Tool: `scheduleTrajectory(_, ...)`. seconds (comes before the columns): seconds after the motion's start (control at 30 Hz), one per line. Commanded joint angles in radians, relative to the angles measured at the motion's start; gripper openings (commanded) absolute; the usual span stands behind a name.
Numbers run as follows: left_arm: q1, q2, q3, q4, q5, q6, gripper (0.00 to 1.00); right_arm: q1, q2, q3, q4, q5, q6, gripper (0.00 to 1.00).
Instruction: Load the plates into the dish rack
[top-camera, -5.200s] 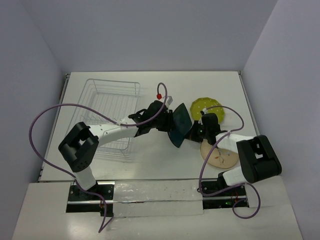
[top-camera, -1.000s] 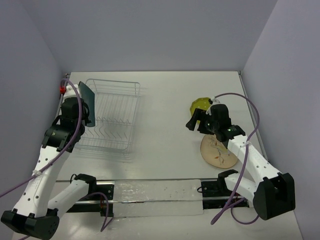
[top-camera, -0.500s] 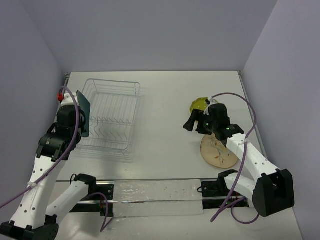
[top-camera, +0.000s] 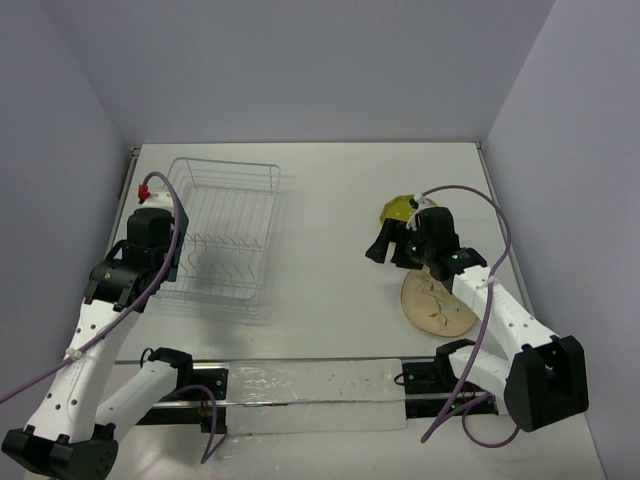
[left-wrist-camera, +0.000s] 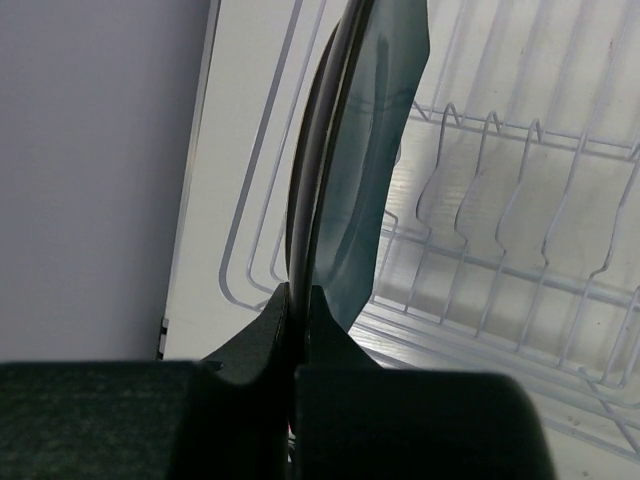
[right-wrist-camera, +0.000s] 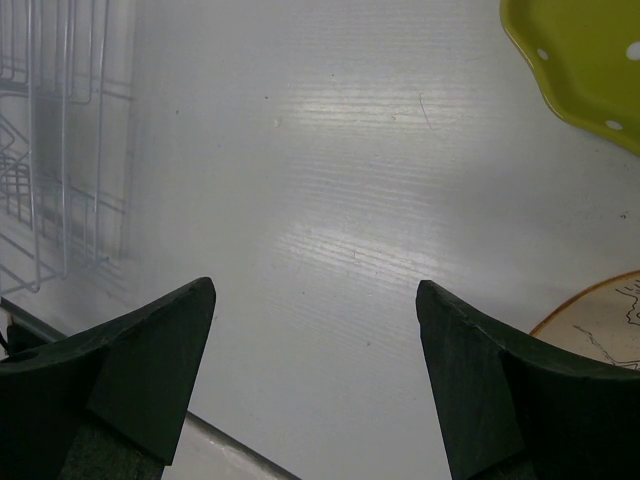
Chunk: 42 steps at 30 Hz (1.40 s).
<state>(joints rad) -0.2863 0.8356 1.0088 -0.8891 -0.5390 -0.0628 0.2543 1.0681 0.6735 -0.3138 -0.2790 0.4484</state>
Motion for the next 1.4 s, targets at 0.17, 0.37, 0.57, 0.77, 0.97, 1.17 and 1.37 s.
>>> scheduleTrajectory(0.17,0.004,-0.002,0.023,0.270,0.051,0.138,0.00,-0.007,0.022,0.029,0.032,0.013,-0.025,0.88)
scheduleTrajectory(0.37,0.006,0.019,-0.001,0.301,0.050,0.135,0.00,-0.010,0.028,0.029,0.023,0.029,-0.028,0.88)
scheduleTrajectory(0.57,0.010,0.061,-0.004,0.260,0.000,0.103,0.00,-0.012,0.042,0.022,0.028,0.027,-0.027,0.88)
scheduleTrajectory(0.77,0.019,0.052,-0.019,0.270,0.015,0.086,0.00,-0.012,0.064,0.021,0.030,0.023,-0.027,0.88)
scheduleTrajectory(0.97,0.024,0.073,-0.038,0.273,0.011,0.072,0.00,-0.015,0.074,0.027,0.032,0.020,-0.027,0.88)
scheduleTrajectory(1.17,0.033,0.114,-0.062,0.269,0.038,-0.001,0.00,-0.015,0.079,0.026,0.025,0.026,-0.028,0.88)
scheduleTrajectory(1.37,0.035,0.114,-0.065,0.273,0.035,-0.031,0.00,-0.016,0.082,0.033,0.027,0.020,-0.027,0.88)
